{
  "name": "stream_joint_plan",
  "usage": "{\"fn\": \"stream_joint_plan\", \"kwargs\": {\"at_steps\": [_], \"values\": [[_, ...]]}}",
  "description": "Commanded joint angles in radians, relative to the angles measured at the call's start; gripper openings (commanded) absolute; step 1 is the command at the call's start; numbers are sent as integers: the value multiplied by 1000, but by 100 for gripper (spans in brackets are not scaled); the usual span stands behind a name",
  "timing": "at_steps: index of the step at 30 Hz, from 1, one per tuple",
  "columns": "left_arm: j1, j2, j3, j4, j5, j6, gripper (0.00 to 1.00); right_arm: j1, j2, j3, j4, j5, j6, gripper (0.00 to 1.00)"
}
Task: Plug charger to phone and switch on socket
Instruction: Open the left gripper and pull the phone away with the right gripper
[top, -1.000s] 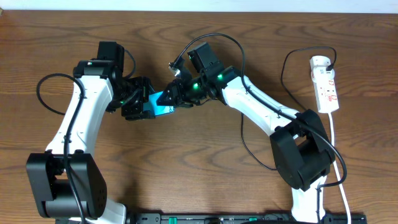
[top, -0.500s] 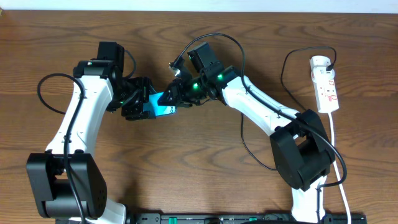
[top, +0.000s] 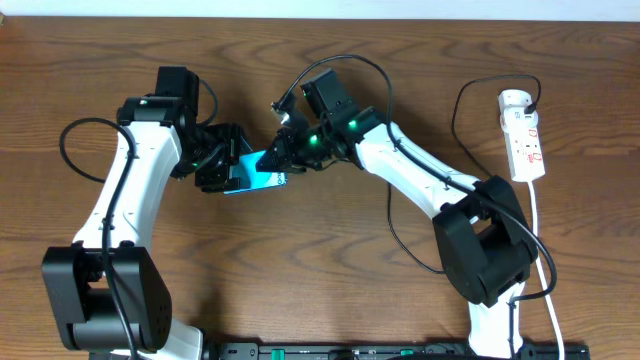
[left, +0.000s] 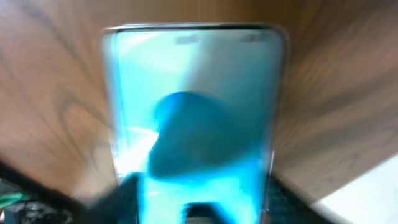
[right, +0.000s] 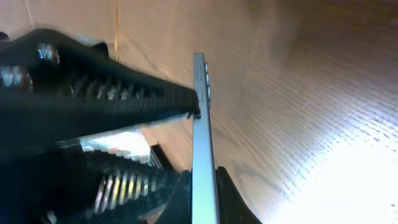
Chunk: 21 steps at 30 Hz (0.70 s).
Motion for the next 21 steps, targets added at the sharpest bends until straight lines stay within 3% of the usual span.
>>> {"fn": "stream_joint_plan", "kwargs": {"at_steps": [1,16,21], "values": [[0,-6,3,-6,16,7,7,15,-9,12,10,-11,-11,1],[8,-6,3,11,5,39,8,11,-9,12,-10,-10,-24,1],[37,-6,4,56,14,176,48,-16,-9,12,-42,-7,-45,1]]}}
